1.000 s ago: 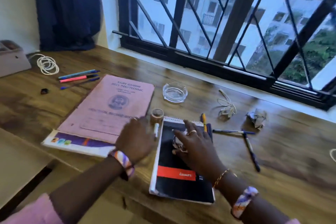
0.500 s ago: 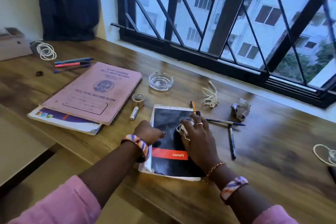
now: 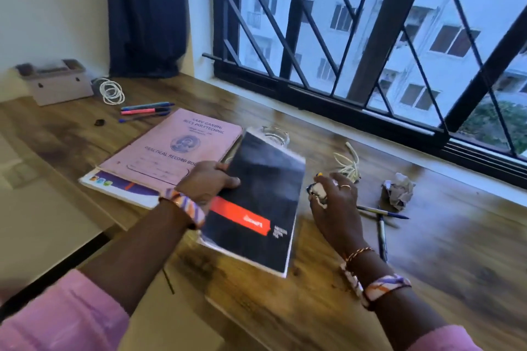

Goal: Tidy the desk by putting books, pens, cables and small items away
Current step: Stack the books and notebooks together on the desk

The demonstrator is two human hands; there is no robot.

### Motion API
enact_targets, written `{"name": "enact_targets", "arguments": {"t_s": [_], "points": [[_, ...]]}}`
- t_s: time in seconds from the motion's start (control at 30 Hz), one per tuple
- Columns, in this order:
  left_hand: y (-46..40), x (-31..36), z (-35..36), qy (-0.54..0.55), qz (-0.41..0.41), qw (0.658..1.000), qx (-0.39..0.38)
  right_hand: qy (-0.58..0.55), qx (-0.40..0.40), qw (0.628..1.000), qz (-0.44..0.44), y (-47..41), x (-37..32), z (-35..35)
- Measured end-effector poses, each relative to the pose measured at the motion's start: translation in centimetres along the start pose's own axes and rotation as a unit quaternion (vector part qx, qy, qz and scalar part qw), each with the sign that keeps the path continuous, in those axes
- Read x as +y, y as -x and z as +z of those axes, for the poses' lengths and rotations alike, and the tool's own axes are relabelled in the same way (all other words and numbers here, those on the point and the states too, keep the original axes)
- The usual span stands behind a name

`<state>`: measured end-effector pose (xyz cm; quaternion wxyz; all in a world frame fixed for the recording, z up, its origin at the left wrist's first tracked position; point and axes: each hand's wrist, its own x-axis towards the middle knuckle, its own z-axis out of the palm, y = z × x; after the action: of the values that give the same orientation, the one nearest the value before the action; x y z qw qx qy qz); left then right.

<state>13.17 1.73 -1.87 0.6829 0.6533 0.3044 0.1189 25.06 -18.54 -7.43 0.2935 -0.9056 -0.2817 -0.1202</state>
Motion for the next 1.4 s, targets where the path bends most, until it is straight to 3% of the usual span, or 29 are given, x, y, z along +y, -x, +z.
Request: {"name": "enact_targets", "arguments": {"t_s": [0.13,0.23,0.33,0.37,0.43,0.47,0.53,0.6,0.67,0.7,0.73,0.8,0.87,1.0,1.1,1.17,1.27,1.4], "points": [[0.6,3.5,-5.5,0.120,0.006,0.991,-0.055,0.063,-0.043,0.995,-0.058,-1.9,-1.9,1.0],[-0.9,4.6,-9.0,0.127,0.020,0.990,-0.051,0.146,-0.122,0.981,-0.026,-3.3,-3.3,2.0],[-3.5,5.1,-11.9,0.131,0.033,0.990,-0.051,0.198,-0.083,0.976,-0.045,-5.1,-6.2,3.1],[-4.7,5.2,-12.8,0.131,0.032,0.989,-0.053,0.157,-0.045,0.984,-0.068,-5.8,-7.7,3.4],[-6.8,5.5,-14.1,0.136,0.038,0.989,-0.052,-0.036,-0.018,0.997,-0.058,-7.4,-11.4,4.0],[-8.1,5.6,-14.8,0.139,0.043,0.987,-0.061,-0.174,-0.059,0.983,-0.007,-8.4,-13.6,4.3],[-10.1,5.8,-15.4,0.140,0.052,0.985,-0.084,-0.383,-0.172,0.902,0.098,-10.2,-17.4,5.8],[-12.4,5.7,-15.5,0.126,0.051,0.987,-0.089,-0.442,-0.174,0.870,0.130,-11.7,-19.6,8.1],[-14.9,5.1,-15.9,0.055,0.052,0.995,-0.068,-0.477,-0.135,0.851,0.172,-13.1,-20.6,10.6],[-16.4,4.7,-16.4,-0.042,0.063,0.996,-0.044,-0.499,-0.127,0.834,0.199,-13.6,-20.8,11.7],[-17.6,4.4,-17.0,-0.173,0.080,0.982,-0.014,-0.513,-0.121,0.820,0.223,-14.0,-20.6,12.7],[-20.0,3.4,-19.0,-0.380,0.138,0.915,0.006,-0.525,-0.122,0.800,0.265,-14.7,-20.7,14.3],[-21.6,2.2,-20.5,-0.460,0.154,0.874,-0.009,-0.509,-0.137,0.795,0.299,-15.3,-20.9,15.5],[-22.3,1.1,-21.4,-0.512,0.078,0.855,0.016,-0.402,-0.175,0.843,0.313,-16.1,-22.2,17.2],[-23.0,0.9,-21.7,-0.518,0.068,0.852,0.008,-0.238,-0.208,0.910,0.269,-16.7,-22.3,17.7],[-23.6,0.8,-21.9,-0.510,0.069,0.857,0.011,-0.058,-0.246,0.948,0.194,-16.8,-22.2,16.9],[-23.7,0.9,-21.7,-0.508,0.071,0.858,0.015,0.157,-0.269,0.942,0.125,-16.5,-21.2,15.7],[-23.1,1.5,-20.9,-0.519,0.061,0.852,0.014,0.107,-0.296,0.931,0.186,-16.0,-20.4,15.4]]}}
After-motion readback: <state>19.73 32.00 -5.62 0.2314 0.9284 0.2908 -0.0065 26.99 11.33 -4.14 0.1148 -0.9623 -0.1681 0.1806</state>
